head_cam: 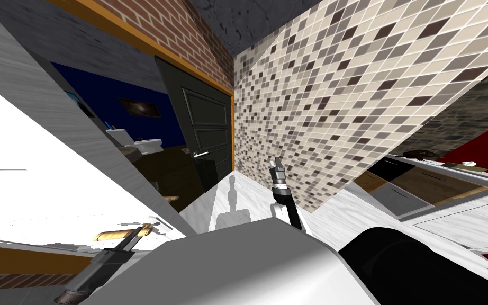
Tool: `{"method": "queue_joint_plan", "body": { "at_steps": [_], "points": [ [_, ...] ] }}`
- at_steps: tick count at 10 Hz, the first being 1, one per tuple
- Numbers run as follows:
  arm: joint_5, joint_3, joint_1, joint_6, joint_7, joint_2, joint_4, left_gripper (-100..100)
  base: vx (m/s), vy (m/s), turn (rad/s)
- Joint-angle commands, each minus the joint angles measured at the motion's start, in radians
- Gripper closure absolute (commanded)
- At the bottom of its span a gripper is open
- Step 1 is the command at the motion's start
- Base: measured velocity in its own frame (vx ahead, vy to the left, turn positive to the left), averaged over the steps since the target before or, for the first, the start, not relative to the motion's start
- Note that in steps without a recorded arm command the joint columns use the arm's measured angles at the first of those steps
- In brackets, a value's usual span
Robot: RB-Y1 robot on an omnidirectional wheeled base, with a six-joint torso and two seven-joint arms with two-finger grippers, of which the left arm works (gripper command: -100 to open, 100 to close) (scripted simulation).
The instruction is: Pull the door open
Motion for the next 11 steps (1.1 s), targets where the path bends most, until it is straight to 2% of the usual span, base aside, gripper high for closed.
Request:
{"method": "queue_joint_plan", "body": {
  "at_steps": [1, 2, 5, 6, 8, 9, 11],
  "points": [
    [-0.010, -0.011, 0.006, -0.029, 0.000, -0.007, 0.003, 100, 0.044, -0.042, -0.028],
    [-0.014, -0.012, 0.007, -0.050, 0.000, -0.009, 0.017, 100, 0.044, -0.032, -0.024],
    [-0.021, -0.014, 0.009, -0.082, 0.000, -0.012, 0.038, 100, 0.034, -0.024, -0.021],
    [-0.025, -0.015, 0.011, -0.104, 0.000, -0.013, 0.053, 100, 0.046, -0.020, -0.028],
    [-0.029, -0.016, 0.013, -0.126, 0.000, -0.014, 0.067, 100, 0.030, -0.010, -0.024],
    [-0.033, -0.017, 0.015, -0.148, 0.000, -0.016, 0.082, 100, 0.037, -0.005, -0.011],
    [-0.037, -0.018, 0.017, -0.170, 0.000, -0.017, 0.096, 100, 0.023, -0.001, -0.011]
  ]
}}
